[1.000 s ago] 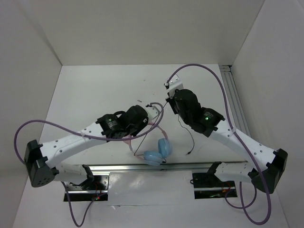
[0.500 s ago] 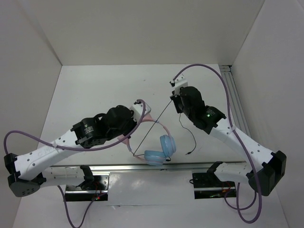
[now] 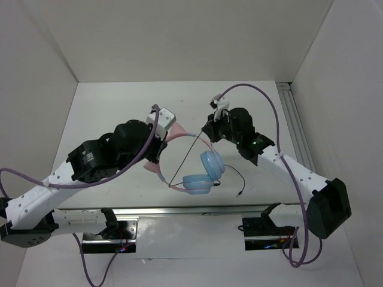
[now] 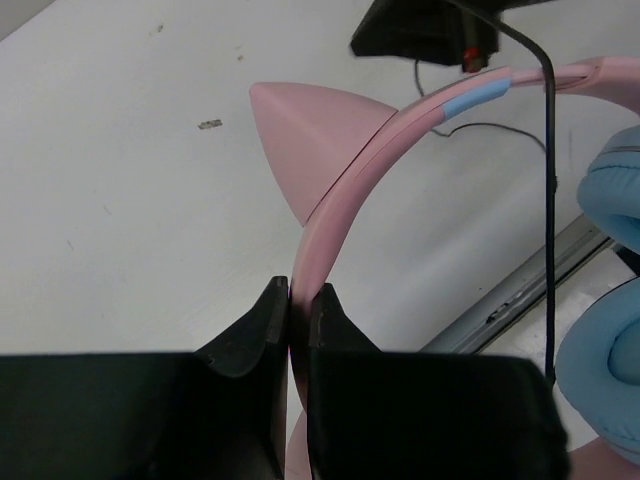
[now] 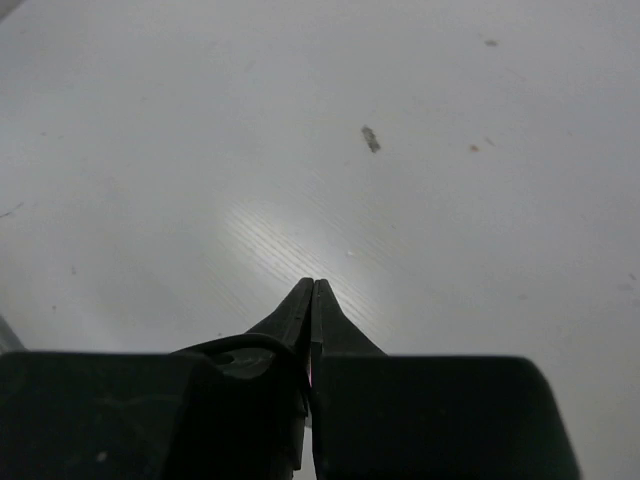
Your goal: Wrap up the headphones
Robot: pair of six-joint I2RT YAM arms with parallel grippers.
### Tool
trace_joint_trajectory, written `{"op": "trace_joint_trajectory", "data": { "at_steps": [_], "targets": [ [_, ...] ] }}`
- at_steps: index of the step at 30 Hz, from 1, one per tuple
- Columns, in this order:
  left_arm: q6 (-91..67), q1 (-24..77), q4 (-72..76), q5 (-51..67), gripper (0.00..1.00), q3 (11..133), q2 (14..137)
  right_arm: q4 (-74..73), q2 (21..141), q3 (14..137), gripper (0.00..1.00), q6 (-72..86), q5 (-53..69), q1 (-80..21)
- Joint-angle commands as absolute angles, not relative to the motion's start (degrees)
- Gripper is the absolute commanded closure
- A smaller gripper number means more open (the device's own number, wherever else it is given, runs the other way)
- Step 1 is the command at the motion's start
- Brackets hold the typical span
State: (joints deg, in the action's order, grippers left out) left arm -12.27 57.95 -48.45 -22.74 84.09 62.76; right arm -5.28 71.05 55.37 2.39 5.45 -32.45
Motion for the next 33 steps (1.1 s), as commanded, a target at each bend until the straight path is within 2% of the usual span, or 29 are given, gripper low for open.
{"op": "trace_joint_trajectory", "data": {
  "at_steps": [1,2,5,6,14,15,17,18,22,26,28,33],
  "targets": [
    [-16.87,58.54,-41.86,-14.77,1.0,88.51,61.52,10.5,74.0,51.95,0.92,5.62,21.76,-30.59],
    [-16.87,58.54,-40.88,-14.77,1.0,89.03,61.52,13.42,74.0,51.07,0.87,6.32,26.93,-31.11],
    [-19.24,58.54,-39.11,-19.41,1.0,89.03,62.05,23.97,77.6,48.87,0.71,10.7,30.48,-33.04],
    [-19.77,58.54,-38.24,-20.82,1.0,89.03,61.18,25.82,80.3,48.87,0.69,11.24,31.02,-33.74],
    [-31.01,58.54,-38.4,-42.61,1.0,87.0,57.3,48.76,98.68,43.25,0.68,17.75,33.04,-35.6],
    [-31.72,58.54,-38.93,-44.45,1.0,87.62,57.3,50.52,100.62,42.63,0.69,18.45,33.05,-35.6],
    [-31.73,58.54,-38.94,-51.39,1.0,86.76,56.52,55.25,106.68,42.1,0.87,20.82,34.45,-35.6],
    [-31.73,57.4,-38.07,-53.68,1.0,86.14,55.82,56.59,108.61,42.1,0.9,21.53,34.98,-36.73],
    [-29.45,48.71,-35.68,-52.48,1.0,84.9,56.85,61.69,114.69,40.87,0.93,22.85,33.76,-39.11],
    [-28.3,36.67,-34.28,-41.52,1.0,85.6,60.8,62.31,116.1,39.03,0.95,22.85,31.47,-41.12],
    [-28.3,30.01,-34.28,-38.95,1.0,87.09,63.18,60.13,114.0,37.71,1.0,22.85,26.67,-43.14],
    [-29.44,24.09,-31.91,-36.29,1.0,89.12,70.3,51.0,102.61,33.93,1.0,20.57,12.16,-51.05]
  ]
}}
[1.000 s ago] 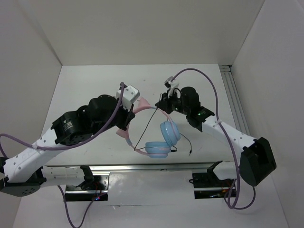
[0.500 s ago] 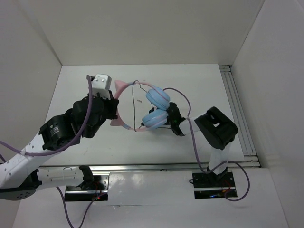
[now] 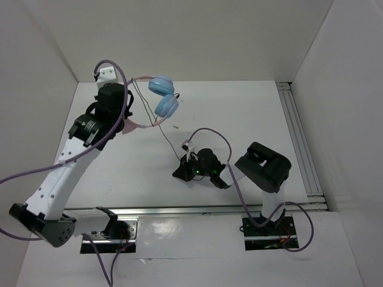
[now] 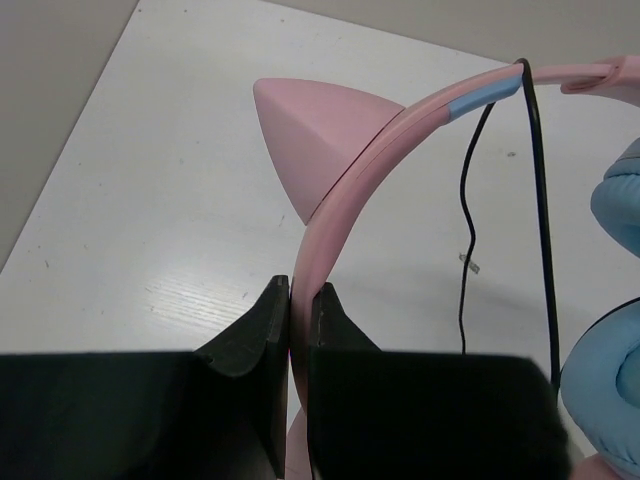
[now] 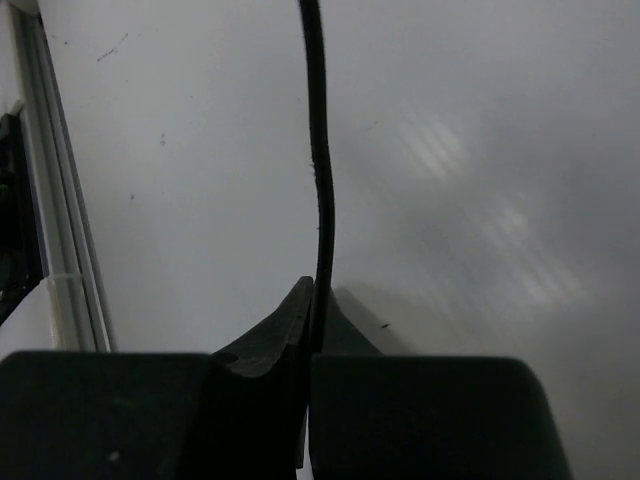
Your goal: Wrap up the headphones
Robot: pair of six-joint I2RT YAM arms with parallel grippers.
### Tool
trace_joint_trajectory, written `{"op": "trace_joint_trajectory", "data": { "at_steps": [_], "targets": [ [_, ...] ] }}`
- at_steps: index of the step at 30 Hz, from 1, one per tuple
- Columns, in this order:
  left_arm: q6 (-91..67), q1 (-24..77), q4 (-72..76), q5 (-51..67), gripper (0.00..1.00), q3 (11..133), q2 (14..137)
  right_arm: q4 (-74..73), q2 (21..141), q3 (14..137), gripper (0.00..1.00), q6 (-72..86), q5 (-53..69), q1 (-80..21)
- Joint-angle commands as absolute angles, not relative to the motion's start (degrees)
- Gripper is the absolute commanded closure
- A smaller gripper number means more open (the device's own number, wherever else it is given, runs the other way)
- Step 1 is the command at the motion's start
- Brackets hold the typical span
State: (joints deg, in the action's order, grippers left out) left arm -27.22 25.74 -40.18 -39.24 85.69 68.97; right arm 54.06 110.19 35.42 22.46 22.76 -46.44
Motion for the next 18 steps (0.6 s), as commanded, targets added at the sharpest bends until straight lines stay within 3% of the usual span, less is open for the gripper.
{"op": "trace_joint_trajectory", "data": {
  "at_steps": [1,6,11,18],
  "targets": [
    [-29.44,24.08,-31.9,-36.99,1.0,89.12,72.57,46.89,100.74,33.93,1.0,20.57,9.43,-52.54],
    [-28.65,21.27,-31.3,-39.36,1.0,87.82,78.65,29.74,89.31,34.54,1.0,19.42,-18.28,-65.96],
    [-28.65,20.04,-28.56,-40.69,1.0,80.96,82.08,10.78,82.18,42.52,1.0,18.29,-34.39,-77.84],
    [-21.3,21.61,-25.26,-38.23,1.0,75.17,83.32,-4.56,75.16,50.88,1.0,13.11,-43.15,-80.6]
  ]
}}
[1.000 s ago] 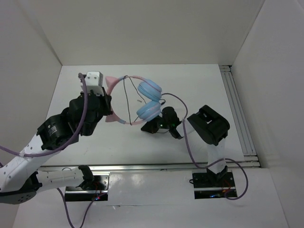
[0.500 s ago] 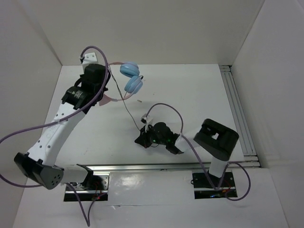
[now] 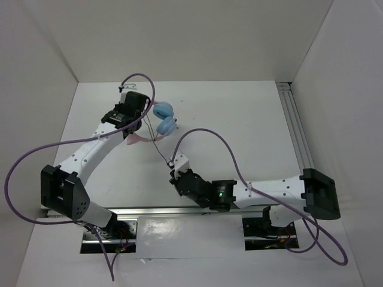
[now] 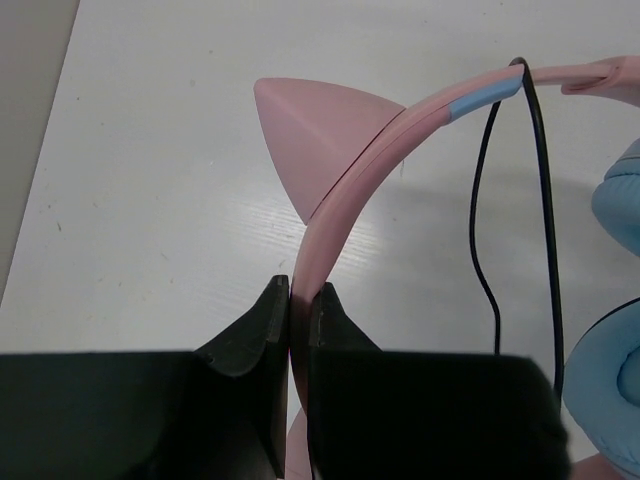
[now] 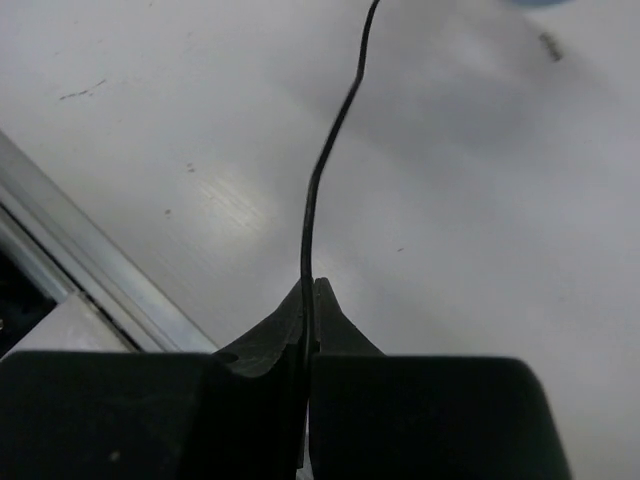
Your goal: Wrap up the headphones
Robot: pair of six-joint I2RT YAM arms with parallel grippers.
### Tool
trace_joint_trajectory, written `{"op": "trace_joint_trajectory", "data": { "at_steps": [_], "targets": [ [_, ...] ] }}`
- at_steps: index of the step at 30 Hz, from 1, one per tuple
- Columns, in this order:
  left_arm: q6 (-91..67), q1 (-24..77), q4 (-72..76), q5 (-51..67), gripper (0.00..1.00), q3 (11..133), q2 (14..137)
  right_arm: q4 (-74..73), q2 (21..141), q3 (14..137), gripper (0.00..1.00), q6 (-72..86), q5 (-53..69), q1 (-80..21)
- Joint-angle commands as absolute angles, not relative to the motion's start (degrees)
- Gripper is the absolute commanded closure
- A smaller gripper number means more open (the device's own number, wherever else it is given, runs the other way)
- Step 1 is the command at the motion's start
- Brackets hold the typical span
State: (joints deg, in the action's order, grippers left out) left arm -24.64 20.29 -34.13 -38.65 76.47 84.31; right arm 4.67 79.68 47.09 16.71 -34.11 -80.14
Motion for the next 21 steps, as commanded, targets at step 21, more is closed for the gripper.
{"op": "trace_joint_trajectory", "data": {
  "at_steps": [21],
  "targets": [
    [8.16,46.84,-17.14,-8.36,1.0,56.7,65.76,-17.15,61.0,59.68,1.0,-3.77,-32.61,-48.52]
  ]
}}
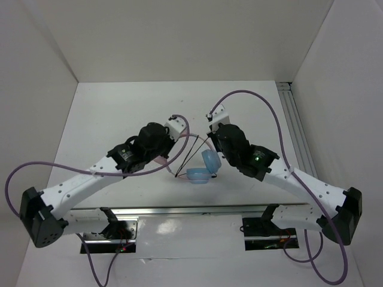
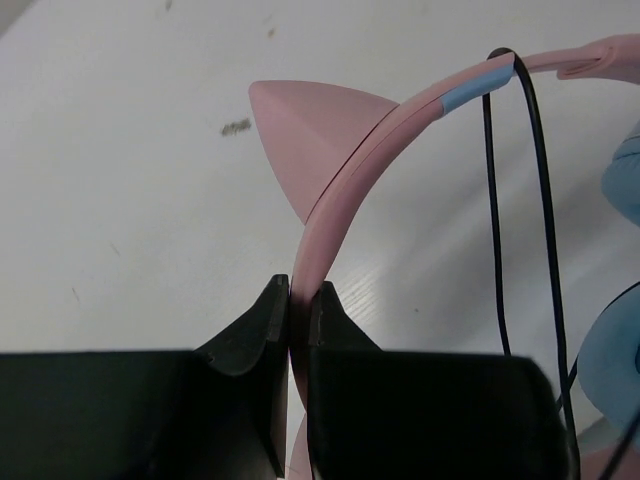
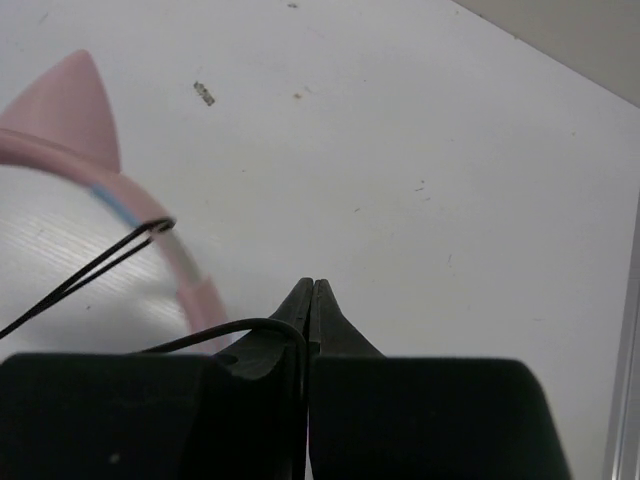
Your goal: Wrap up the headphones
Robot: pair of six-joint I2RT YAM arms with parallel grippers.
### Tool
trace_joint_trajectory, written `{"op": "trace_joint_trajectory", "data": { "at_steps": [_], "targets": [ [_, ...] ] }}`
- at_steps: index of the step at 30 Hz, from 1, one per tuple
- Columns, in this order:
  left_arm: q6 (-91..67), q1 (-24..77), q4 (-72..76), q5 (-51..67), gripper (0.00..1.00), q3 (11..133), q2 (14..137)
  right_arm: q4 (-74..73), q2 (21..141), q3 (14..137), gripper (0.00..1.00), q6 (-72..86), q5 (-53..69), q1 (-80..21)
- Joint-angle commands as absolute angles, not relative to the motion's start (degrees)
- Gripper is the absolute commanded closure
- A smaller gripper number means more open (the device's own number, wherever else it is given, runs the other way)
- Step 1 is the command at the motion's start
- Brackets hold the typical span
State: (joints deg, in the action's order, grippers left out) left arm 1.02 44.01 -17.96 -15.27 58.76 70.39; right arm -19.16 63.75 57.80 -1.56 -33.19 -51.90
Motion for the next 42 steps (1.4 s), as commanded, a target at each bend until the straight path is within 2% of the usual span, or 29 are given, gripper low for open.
{"op": "trace_joint_trajectory", "data": {
  "at_steps": [1,3,8,11,15,16,19,22,35,42],
  "targets": [
    [9.57,47.98,-17.66,-7.39,1.0,55.73,63.13,-15.66,61.52,59.07,1.0,-4.82,-32.61,-47.91],
    [11.68,50.71,-18.54,-7.74,1.0,55.02,60.74,-14.94,63.45,58.27,1.0,-4.83,-35.24,-46.15],
    [13.7,51.23,-20.57,1.22,1.0,54.49,51.88,-15.47,67.59,59.33,1.0,-4.83,-34.99,-44.31],
    [13.1,51.24,-21.88,0.19,1.0,55.37,49.05,-14.95,67.59,59.33,1.0,-3.7,-28.58,-42.11],
    [11.08,51.24,-19.6,-6.31,1.0,55.9,47.02,-14.24,65.75,58.27,1.0,-1.07,-12.7,-37.37],
    [10.2,51.24,-19.6,-7.89,1.0,56.68,47.54,-13.02,65.74,57.23,1.0,-1.05,-4.65,-37.35],
    [8.88,51.24,-19.6,-12.65,1.0,58.09,49.21,-6.44,65.74,52.66,0.99,1.75,6.2,-37.35],
    [7.74,51.24,-19.07,-12.66,1.0,58.1,49.75,1.56,66.26,47.56,0.99,4.56,11.05,-38.06],
    [4.49,51.24,-17.76,-15.82,1.0,59.77,51.33,26.61,73.74,33.58,0.85,10.72,30.13,-37.27],
    [1.85,51.24,-13.45,-19.42,1.0,58.54,54.05,30.41,75.41,32.43,0.75,11.78,30.16,-36.74]
  ]
}}
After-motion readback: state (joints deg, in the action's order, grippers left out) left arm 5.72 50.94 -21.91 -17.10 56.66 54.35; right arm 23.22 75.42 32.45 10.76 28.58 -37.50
